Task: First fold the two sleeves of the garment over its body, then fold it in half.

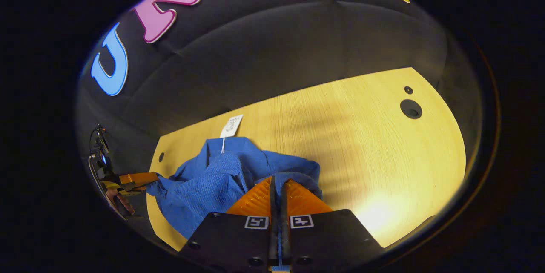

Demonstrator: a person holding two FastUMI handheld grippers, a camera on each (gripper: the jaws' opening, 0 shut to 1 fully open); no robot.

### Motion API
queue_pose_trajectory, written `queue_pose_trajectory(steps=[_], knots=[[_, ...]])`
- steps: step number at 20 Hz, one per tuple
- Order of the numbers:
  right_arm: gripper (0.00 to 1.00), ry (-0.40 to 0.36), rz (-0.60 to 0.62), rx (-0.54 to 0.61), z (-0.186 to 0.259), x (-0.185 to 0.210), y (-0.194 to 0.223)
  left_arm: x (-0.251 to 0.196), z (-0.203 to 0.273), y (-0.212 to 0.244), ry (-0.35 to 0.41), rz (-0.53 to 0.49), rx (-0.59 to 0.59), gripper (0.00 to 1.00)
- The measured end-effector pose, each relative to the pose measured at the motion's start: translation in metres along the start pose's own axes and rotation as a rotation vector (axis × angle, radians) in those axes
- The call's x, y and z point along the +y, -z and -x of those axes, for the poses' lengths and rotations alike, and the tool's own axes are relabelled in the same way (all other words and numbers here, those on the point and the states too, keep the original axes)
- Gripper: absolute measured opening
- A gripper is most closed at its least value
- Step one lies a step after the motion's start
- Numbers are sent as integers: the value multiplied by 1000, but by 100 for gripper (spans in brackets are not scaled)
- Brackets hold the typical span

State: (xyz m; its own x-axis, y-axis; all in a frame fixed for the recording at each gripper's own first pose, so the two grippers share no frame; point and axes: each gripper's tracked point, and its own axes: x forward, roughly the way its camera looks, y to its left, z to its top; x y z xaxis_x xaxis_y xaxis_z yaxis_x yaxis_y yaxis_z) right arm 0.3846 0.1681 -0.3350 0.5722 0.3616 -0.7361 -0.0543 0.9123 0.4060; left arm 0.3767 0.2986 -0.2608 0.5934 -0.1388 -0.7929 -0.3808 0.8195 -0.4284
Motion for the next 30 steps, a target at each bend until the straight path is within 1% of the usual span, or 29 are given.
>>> queue_pose_trajectory(steps=[2,4,6,7,8,9,10,11,12,13,14,15,16,18,20,23,25,26,27,30], knots=[[4,-21,9,-45,-4,3,-8,-2,-2,-6,-26,-40,-22,0],[4,-4,24,-6,-17,0,3,-7,-16,-22,-50,-59,-95,0],[7,44,24,39,-25,-17,14,-8,-36,-21,-93,-18,-111,0],[38,60,36,27,-19,-21,8,-11,-34,-14,-105,8,-104,28],[69,64,58,-19,-9,-20,-1,-9,-41,-15,-133,22,-105,55],[100,81,87,-77,-1,-22,-15,-8,-34,-8,-150,13,-77,83],[86,86,120,-116,12,-19,-25,-8,-23,-7,-168,-25,-83,84],[84,83,153,-149,25,-15,-31,-9,-8,-14,-183,-70,-129,85],[86,86,193,-171,39,-12,-33,-15,7,-27,-176,-113,-200,82],[87,92,222,-218,56,-6,-38,-22,30,-36,-167,-147,-273,85],[99,99,249,-258,73,1,-39,-30,53,-39,-147,-178,-322,85],[99,92,270,-300,91,13,-39,-37,78,-35,-130,-207,-362,82],[98,84,288,-336,111,30,-36,-42,100,-27,-114,-243,-396,85],[98,67,321,-408,155,61,-25,-48,142,-7,-98,-327,-462,84],[98,66,345,-468,200,88,-8,-49,178,23,-88,-406,-504,85],[98,48,312,-516,263,125,28,-37,225,86,-54,-483,-495,84],[98,37,303,-587,307,148,43,-43,264,116,-39,-546,-525,84],[98,45,312,-616,326,155,51,-46,284,130,-36,-572,-551,84],[97,52,320,-647,346,164,60,-50,302,142,-22,-589,-580,84],[98,58,323,-736,399,190,86,-62,344,174,39,-592,-656,83]])
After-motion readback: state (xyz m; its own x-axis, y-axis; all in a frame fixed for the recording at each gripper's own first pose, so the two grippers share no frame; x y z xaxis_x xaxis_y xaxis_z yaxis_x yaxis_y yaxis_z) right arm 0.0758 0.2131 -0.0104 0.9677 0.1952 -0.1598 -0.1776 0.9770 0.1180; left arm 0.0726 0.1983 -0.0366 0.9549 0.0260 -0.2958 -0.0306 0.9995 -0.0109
